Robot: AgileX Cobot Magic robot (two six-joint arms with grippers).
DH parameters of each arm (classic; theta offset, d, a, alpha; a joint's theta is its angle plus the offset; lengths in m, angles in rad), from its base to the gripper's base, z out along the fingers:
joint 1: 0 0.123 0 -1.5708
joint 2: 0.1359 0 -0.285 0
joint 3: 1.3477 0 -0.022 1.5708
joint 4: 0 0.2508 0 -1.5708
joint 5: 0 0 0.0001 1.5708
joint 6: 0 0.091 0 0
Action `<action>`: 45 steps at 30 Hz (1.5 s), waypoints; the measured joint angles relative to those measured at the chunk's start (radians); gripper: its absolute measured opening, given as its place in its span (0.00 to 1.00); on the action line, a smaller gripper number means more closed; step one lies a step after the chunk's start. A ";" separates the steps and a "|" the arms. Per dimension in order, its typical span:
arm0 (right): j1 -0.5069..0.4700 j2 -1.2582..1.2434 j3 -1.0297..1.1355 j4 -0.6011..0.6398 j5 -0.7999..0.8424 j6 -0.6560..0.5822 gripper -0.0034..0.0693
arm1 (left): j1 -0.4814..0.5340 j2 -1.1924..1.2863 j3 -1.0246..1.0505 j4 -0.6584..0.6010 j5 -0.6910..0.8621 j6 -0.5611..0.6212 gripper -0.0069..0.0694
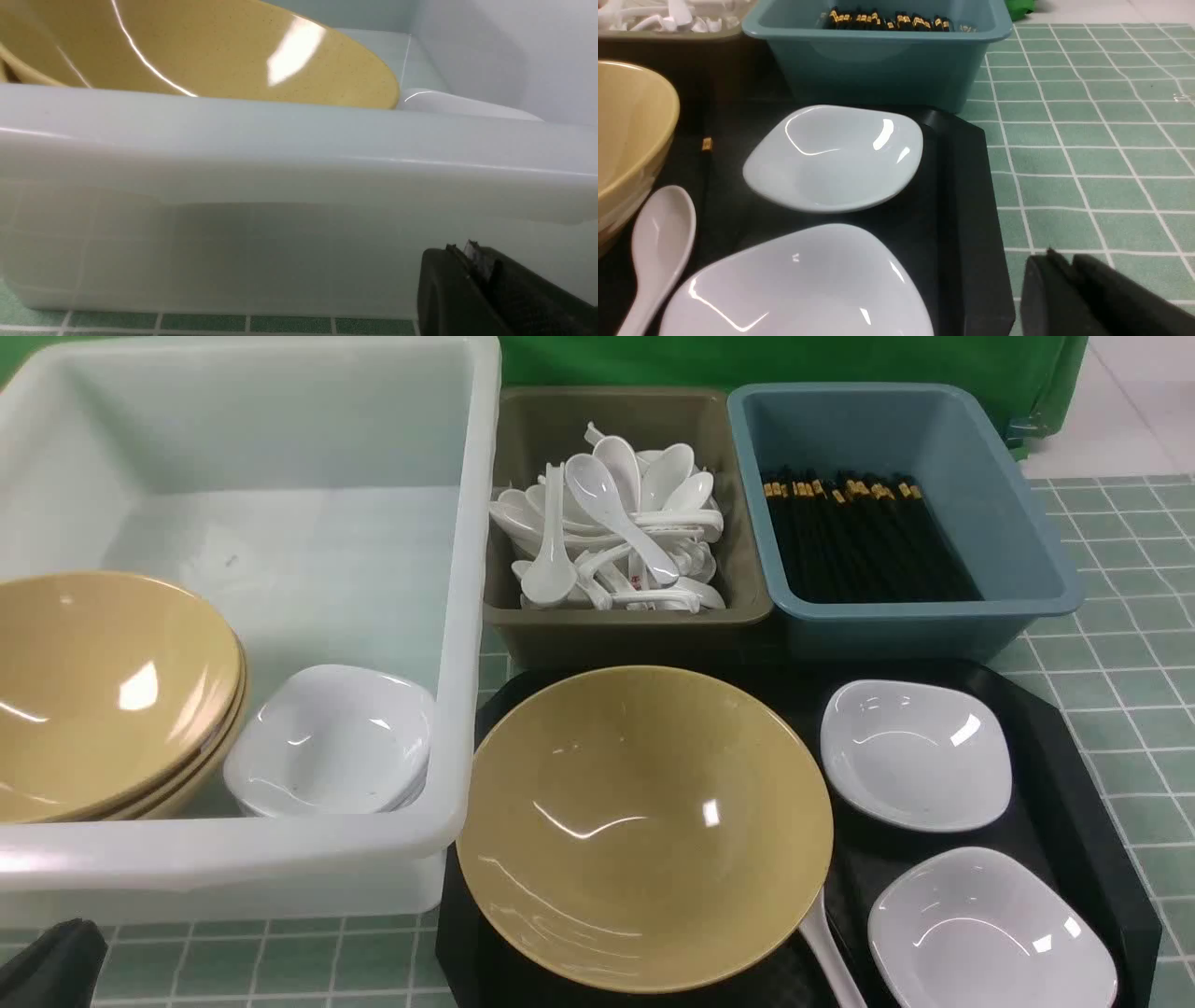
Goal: On blue table put chopsticks spoon bowls plates into blue grey white boxes.
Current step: 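Grasp the large bowl on the tray by its rim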
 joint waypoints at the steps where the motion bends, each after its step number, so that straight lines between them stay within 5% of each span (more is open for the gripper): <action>1: 0.000 0.000 0.000 0.000 0.000 0.000 0.19 | 0.000 0.000 0.000 0.000 0.000 0.000 0.10; 45: 0.000 0.000 0.002 -0.032 -0.030 -0.038 0.24 | 0.000 0.000 0.001 0.034 -0.079 0.004 0.10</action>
